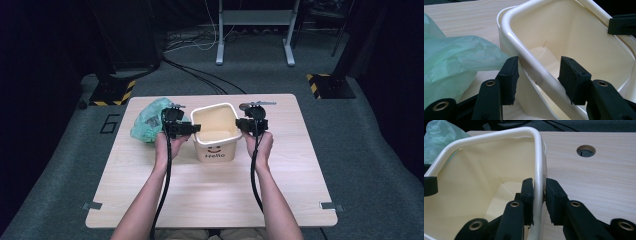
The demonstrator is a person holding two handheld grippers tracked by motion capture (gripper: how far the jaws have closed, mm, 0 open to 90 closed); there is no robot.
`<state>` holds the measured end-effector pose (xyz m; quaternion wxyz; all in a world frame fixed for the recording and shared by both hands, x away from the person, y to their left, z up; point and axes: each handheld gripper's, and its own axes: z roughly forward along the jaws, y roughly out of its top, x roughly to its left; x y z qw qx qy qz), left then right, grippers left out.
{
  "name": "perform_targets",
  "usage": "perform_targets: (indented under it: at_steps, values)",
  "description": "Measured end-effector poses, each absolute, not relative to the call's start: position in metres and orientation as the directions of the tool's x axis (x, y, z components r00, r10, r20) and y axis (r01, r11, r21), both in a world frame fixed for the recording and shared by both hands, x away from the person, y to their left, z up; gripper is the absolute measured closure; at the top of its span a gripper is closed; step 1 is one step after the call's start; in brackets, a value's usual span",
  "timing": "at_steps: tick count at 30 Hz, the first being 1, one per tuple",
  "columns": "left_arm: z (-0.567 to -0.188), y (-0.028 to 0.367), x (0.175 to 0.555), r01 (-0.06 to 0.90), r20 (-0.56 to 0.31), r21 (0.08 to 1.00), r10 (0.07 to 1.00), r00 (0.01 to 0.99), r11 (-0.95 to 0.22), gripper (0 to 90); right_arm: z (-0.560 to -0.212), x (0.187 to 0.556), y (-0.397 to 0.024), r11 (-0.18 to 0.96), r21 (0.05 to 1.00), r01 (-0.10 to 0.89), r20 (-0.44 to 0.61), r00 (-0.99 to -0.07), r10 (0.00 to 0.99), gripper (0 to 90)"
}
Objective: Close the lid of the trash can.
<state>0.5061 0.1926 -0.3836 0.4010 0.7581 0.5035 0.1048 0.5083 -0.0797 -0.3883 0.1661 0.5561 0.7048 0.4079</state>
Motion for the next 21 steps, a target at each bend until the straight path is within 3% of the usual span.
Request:
perform_targets:
  at_steps: [21]
  values:
    - [-0.381, 0.200, 0.528, 0.706, -0.275, 0.694, 0.855, 0.439, -0.139, 60.3, -0.388, 0.506, -0.076, 0.010, 0.746, 0.666, 0.272, -0.318, 0.908, 71.5]
